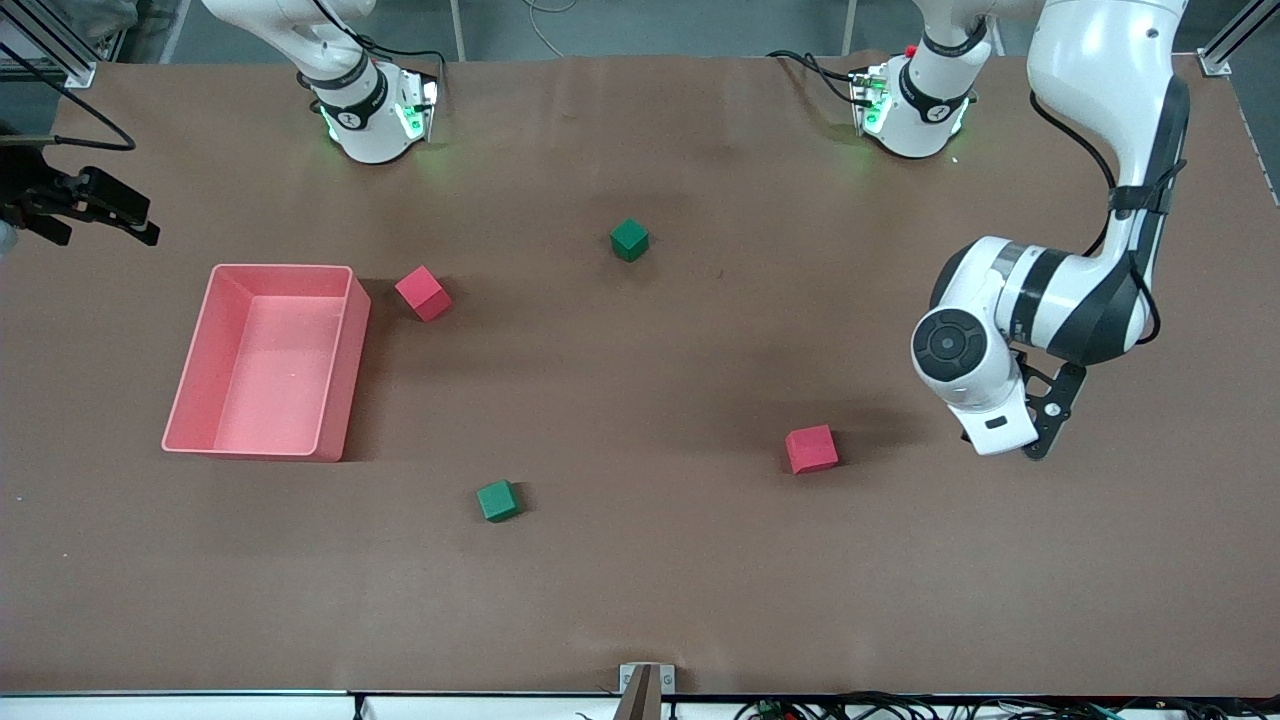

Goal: Place and upright button with both arms
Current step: 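Lift the button with the left gripper and carry it past the red cube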

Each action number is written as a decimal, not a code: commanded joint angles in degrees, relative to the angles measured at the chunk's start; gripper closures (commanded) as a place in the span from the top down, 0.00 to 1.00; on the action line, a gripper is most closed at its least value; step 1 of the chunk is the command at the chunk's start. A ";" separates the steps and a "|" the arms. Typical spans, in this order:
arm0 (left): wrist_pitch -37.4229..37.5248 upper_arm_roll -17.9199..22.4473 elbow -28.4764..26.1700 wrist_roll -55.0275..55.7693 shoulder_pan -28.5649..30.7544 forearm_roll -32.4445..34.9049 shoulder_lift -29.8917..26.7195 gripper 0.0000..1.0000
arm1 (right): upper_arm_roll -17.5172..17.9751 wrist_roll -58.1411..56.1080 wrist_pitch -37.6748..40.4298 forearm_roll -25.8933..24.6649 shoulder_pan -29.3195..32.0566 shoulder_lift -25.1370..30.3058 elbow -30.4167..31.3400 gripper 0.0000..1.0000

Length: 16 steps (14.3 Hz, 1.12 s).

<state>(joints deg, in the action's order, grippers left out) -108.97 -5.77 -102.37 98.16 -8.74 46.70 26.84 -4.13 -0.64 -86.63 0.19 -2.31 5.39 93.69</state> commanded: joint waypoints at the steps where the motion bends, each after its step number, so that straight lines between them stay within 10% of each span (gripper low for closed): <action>1: -1.33 -0.56 -2.48 13.94 2.23 12.41 2.67 0.00 | 0.09 -0.76 0.06 0.42 0.11 0.67 0.79 1.00; 9: 3.12 -0.38 -2.48 47.01 5.05 42.66 15.78 0.00 | 0.09 -0.76 -0.02 0.42 0.38 0.58 0.79 1.00; 16: 15.18 -0.21 -2.48 51.96 4.17 47.17 22.90 0.00 | 0.09 -0.76 -0.03 0.42 0.46 0.50 0.79 1.00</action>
<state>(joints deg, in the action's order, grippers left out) -96.50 -5.94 -105.41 149.24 -4.12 92.41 47.98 -4.21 -0.69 -86.63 0.19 -2.29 5.38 93.81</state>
